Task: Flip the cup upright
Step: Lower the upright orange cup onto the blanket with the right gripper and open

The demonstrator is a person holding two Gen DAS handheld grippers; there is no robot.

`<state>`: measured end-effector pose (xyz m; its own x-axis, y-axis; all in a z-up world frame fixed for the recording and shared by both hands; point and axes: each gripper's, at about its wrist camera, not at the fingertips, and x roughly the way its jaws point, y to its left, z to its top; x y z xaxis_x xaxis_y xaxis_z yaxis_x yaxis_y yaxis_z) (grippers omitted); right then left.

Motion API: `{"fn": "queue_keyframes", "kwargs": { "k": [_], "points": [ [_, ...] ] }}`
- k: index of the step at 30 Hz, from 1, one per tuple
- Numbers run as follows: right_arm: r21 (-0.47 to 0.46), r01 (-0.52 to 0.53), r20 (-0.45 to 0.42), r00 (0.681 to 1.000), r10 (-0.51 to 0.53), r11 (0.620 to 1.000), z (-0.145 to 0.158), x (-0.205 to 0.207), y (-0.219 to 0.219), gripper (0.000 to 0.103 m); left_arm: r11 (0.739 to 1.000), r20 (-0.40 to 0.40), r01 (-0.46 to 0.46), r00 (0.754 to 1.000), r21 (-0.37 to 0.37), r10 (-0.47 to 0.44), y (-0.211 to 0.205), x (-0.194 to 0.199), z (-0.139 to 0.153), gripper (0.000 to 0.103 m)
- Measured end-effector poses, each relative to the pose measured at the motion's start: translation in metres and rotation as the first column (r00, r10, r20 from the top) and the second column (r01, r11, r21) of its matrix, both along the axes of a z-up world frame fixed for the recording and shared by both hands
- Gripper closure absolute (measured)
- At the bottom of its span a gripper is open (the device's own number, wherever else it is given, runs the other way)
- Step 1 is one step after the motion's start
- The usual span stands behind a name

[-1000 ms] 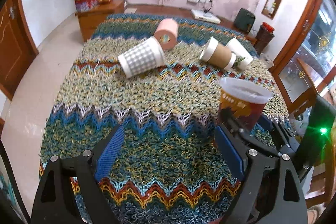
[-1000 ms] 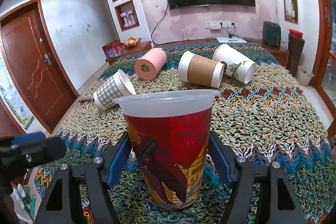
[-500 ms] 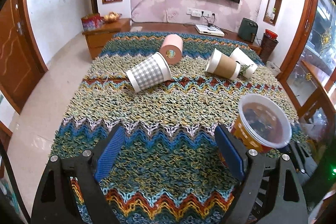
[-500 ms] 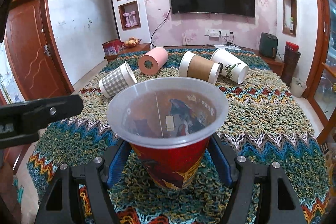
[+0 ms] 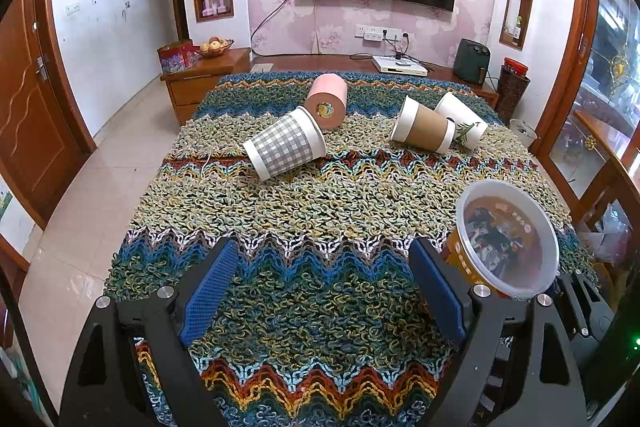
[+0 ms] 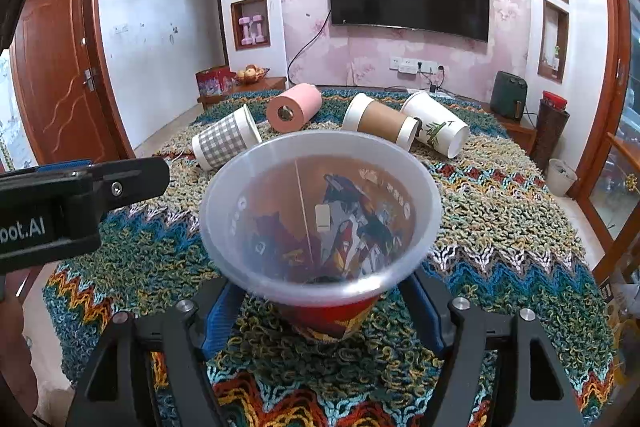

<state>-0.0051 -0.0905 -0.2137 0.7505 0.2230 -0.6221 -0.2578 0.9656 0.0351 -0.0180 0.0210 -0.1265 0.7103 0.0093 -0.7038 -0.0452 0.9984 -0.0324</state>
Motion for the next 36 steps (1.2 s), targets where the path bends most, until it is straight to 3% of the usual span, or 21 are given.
{"fn": "queue_keyframes", "kwargs": {
  "k": [15, 36],
  "points": [
    [-0.014, 0.016, 0.036, 0.999, -0.015, 1.000, 0.020, -0.026, -0.008, 0.023, 0.995, 0.004, 0.091, 0.996, -0.035, -0.091, -0.017, -0.022, 0.015, 0.013],
    [0.004, 0.062, 0.131, 0.989, -0.062, 0.998, 0.073, -0.064, -0.024, 0.023, 0.996, 0.058, 0.084, 0.995, -0.029, -0.082, -0.013, -0.057, 0.061, 0.012]
  ]
}}
